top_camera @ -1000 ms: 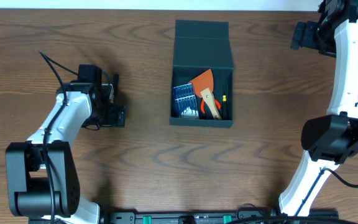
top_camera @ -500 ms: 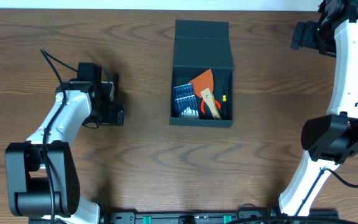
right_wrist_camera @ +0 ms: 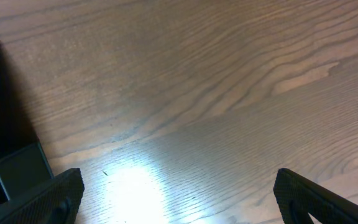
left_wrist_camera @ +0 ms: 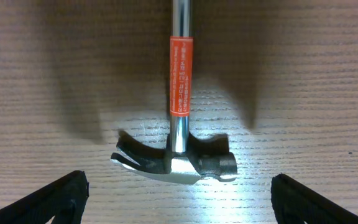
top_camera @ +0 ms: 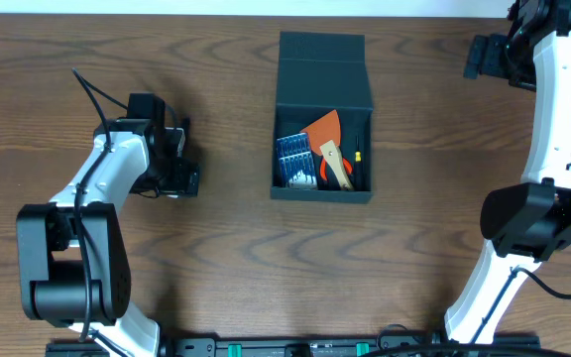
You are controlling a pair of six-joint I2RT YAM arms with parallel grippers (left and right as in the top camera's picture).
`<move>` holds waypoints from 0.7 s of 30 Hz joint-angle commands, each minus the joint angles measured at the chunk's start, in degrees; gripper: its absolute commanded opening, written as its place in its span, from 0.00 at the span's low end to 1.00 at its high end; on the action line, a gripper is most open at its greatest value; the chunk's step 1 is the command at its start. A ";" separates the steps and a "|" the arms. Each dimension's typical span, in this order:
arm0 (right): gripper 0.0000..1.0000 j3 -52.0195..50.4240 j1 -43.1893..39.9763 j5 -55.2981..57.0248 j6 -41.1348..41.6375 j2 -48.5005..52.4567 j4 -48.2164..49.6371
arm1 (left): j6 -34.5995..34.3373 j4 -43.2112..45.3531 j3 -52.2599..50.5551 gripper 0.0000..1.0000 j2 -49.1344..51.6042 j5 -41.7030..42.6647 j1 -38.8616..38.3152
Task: Pack container
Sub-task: 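Position the left gripper over the red-handled hammer and descend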
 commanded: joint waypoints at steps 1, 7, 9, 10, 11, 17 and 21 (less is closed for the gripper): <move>0.99 0.98 0.02 0.37 0.81 -0.52 -0.17 | 2.34 0.02 1.36 0.92 0.46 -0.33 0.15; 0.99 0.98 0.02 0.37 0.81 -0.52 -0.17 | 2.91 0.00 1.36 0.92 1.73 -1.62 0.15; 0.99 0.98 0.02 0.37 0.81 -0.52 -0.17 | 2.91 0.00 1.36 0.92 2.36 -1.62 0.15; 0.99 0.98 0.02 0.37 0.81 -0.52 -0.17 | 2.91 0.02 1.36 0.92 2.73 -1.62 0.15; 0.99 0.98 0.02 0.37 0.81 -0.52 -0.17 | 2.93 0.11 1.36 0.92 3.08 -1.62 0.15; 0.99 0.98 0.02 0.37 0.81 -0.52 -0.17 | 3.19 1.01 1.36 0.92 3.76 -1.57 0.15; 0.99 0.98 0.02 0.37 0.81 -0.52 -0.17 | 4.17 1.14 1.36 0.92 3.76 -1.57 0.15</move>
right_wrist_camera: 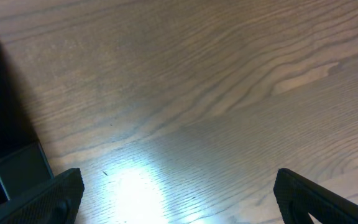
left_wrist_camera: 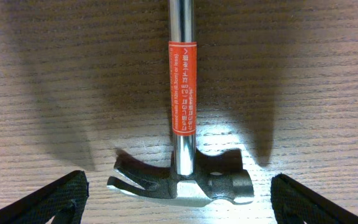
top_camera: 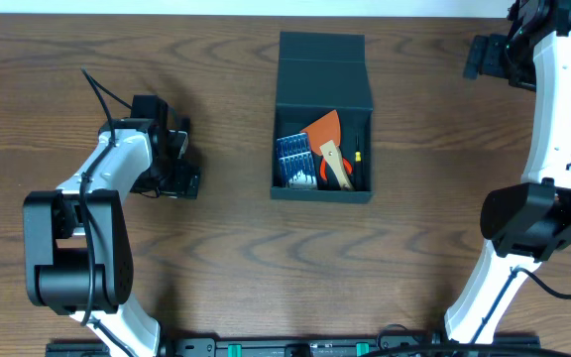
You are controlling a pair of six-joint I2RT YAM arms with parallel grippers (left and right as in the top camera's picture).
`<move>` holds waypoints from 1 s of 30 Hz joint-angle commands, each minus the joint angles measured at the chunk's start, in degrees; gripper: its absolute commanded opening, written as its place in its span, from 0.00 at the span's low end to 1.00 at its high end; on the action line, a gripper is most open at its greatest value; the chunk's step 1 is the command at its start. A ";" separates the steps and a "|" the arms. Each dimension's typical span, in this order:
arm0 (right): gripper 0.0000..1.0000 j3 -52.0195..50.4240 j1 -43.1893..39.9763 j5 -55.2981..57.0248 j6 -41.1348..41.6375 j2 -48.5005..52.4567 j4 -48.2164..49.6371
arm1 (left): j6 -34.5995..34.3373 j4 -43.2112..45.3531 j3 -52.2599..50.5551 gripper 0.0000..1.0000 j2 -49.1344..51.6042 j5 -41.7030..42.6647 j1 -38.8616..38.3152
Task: Pack container
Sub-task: 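Position the left gripper over the red-handled hammer and descend, then close the left gripper on the hammer's steel shaft near the head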
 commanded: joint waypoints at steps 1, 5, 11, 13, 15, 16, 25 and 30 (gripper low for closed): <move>0.99 0.98 0.02 0.35 0.81 -0.52 -0.17 | 1.64 0.04 1.11 0.92 0.52 -0.46 0.15; 0.99 0.98 0.02 0.37 0.81 -0.52 -0.17 | 2.34 0.35 1.11 0.92 0.55 -0.48 0.15; 0.99 0.98 0.02 0.37 0.81 -0.52 -0.17 | 3.17 0.52 1.11 0.92 0.55 -0.46 -0.07; 0.99 0.98 0.02 0.37 0.81 -0.52 -0.17 | 3.65 0.55 1.11 0.92 0.55 -0.48 -0.13; 0.99 0.98 0.02 0.37 0.81 -0.52 -0.17 | 3.78 0.57 1.11 0.92 0.55 -0.48 -0.13; 0.99 0.98 0.02 0.37 0.81 -0.52 -0.17 | 3.78 0.61 1.11 0.92 0.55 -0.48 -0.13; 0.99 0.98 0.02 0.37 0.81 -0.52 -0.17 | 3.80 0.70 1.11 0.91 0.55 -0.44 -0.24; 0.99 0.98 0.02 0.35 0.81 -0.52 -0.17 | 3.78 0.70 1.09 0.91 0.55 -0.15 -0.35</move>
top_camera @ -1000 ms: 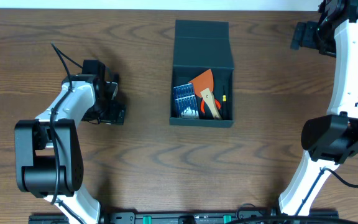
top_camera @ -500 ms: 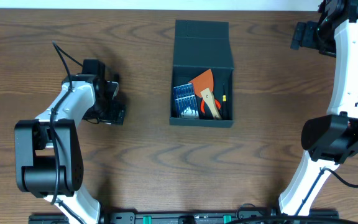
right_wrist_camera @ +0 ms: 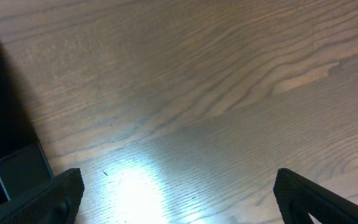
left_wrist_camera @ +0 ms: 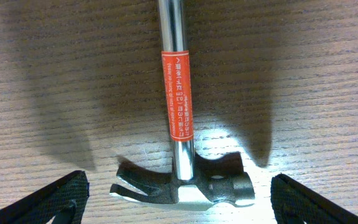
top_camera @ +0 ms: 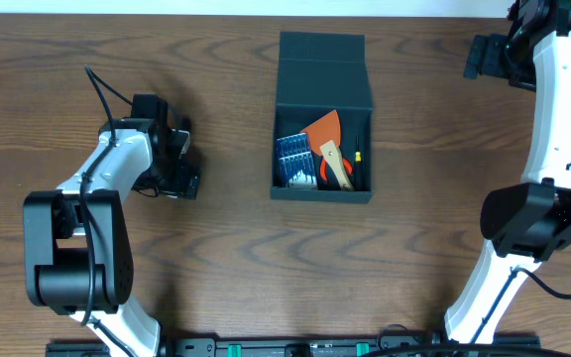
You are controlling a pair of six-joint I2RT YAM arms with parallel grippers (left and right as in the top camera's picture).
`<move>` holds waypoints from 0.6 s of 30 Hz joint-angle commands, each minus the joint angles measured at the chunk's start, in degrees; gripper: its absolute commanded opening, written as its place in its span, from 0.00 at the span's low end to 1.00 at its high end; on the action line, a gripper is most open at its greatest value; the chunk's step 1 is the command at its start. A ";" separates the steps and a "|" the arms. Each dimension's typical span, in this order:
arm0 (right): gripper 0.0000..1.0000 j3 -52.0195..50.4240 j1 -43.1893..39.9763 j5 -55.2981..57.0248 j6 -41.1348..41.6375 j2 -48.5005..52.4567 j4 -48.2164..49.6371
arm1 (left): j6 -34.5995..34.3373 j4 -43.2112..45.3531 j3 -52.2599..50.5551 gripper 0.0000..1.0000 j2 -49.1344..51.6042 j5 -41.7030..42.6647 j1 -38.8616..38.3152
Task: Pack container
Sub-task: 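Close the left gripper on the hammer's steel shaft near the head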
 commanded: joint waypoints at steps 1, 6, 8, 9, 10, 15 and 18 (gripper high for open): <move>0.99 0.98 0.02 0.37 0.81 -0.52 -0.17 | 0.94 0.07 1.09 0.91 0.55 0.20 -0.42; 0.99 0.98 0.02 0.37 0.81 -0.52 -0.17 | 0.94 0.68 1.09 0.91 0.61 0.87 -1.64; 0.99 0.98 0.02 0.37 0.81 -0.52 -0.17 | 0.94 0.70 1.09 0.92 0.85 0.87 -2.03; 0.99 0.98 0.02 0.37 0.81 -0.52 -0.17 | 0.92 0.68 1.09 0.91 1.05 0.87 -2.12; 0.99 0.98 0.02 0.37 0.81 -0.52 -0.17 | 0.85 0.63 1.09 0.91 1.57 0.87 -2.19; 0.99 0.98 0.02 0.37 0.81 -0.52 -0.17 | 0.42 -0.09 1.09 0.91 4.15 0.83 -2.27; 0.99 0.98 0.02 0.37 0.81 -0.52 -0.17 | -0.63 0.09 1.09 0.91 4.94 0.85 -2.27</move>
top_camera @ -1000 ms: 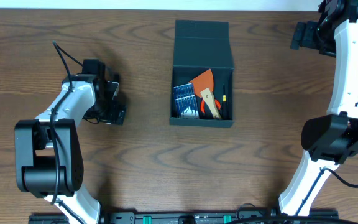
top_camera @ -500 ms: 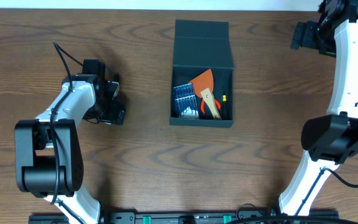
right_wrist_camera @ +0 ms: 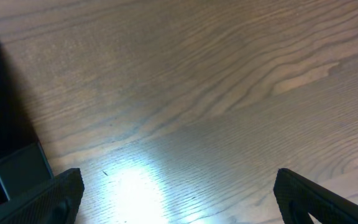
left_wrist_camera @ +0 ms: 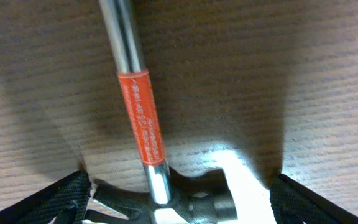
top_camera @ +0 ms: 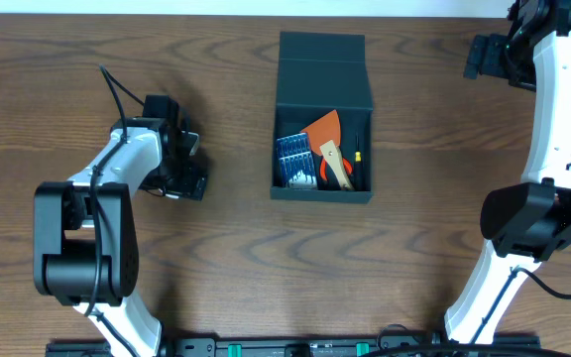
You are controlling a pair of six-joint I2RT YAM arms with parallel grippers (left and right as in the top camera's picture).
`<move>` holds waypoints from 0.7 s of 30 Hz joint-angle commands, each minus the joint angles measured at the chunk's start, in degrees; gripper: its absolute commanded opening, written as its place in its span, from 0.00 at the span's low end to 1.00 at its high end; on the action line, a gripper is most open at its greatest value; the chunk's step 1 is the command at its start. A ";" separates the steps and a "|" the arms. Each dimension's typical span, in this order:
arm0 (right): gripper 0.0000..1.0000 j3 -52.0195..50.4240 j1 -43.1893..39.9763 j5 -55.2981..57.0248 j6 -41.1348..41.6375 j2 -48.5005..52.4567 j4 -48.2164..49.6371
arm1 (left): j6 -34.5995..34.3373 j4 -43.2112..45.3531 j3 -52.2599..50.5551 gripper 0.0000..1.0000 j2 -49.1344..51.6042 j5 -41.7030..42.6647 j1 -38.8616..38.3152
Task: Pack container
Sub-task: 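Close the left gripper on the hammer's steel shaft near the head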
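Note:
A hammer with a chrome shaft and an orange label (left_wrist_camera: 140, 134) lies on the wooden table, slanted in the left wrist view. Its dark head (left_wrist_camera: 191, 202) sits at the bottom edge, between the fingers of my left gripper (left_wrist_camera: 180, 198), which stands open around it. In the overhead view the left gripper (top_camera: 184, 169) covers the hammer. The dark container (top_camera: 321, 195) stands mid-table with its lid (top_camera: 322, 69) folded back. It holds an orange scraper (top_camera: 325, 129), a blue bit set (top_camera: 292, 159) and a wood-handled tool (top_camera: 337, 171). My right gripper (right_wrist_camera: 179, 199) is open over bare table.
In the overhead view the right gripper (top_camera: 484, 58) is raised at the far right corner, well away from the container. A corner of the container (right_wrist_camera: 11, 168) shows at the left of the right wrist view. The left arm's cable (top_camera: 117, 94) loops above the table.
My left gripper has shifted a little right, toward the container. The hammer now looks slanted and blurred, with its head lower in the wrist view, between the fingertips. The right arm has not moved.
The hammer's head lay ahead of my open left fingers, shaft pointing away. It then showed closer, with small shifts, the fingers still wide. Now the head lies between the fingertips and the wrist has turned. The right gripper stayed open in place.

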 commanded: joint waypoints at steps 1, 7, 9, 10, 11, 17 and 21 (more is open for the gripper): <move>0.99 0.98 0.02 0.37 0.81 -0.52 -0.17 | -0.50 0.22 0.13 0.91 2.36 1.07 -0.02; 0.99 0.98 0.02 0.35 0.81 -0.52 -0.17 | -0.50 0.57 0.13 0.91 2.36 1.05 -0.02; 0.99 0.98 0.02 0.37 0.81 -0.52 -0.17 | -0.50 0.37 0.13 0.91 2.36 1.05 0.00; 0.99 0.98 0.04 0.37 0.81 -0.52 -0.17 | -0.52 0.24 0.13 0.91 2.36 1.01 0.00; 0.99 0.98 0.04 0.37 0.81 -0.52 -0.17 | -0.52 0.15 0.13 0.91 2.36 1.01 0.00; 0.99 0.98 0.02 0.37 0.81 -0.52 -0.17 | -2.25 -0.37 0.13 0.91 2.36 -0.44 0.00; 0.99 0.98 0.02 0.37 0.81 -0.52 -0.17 | -2.25 -1.27 0.13 0.91 2.36 -0.44 0.00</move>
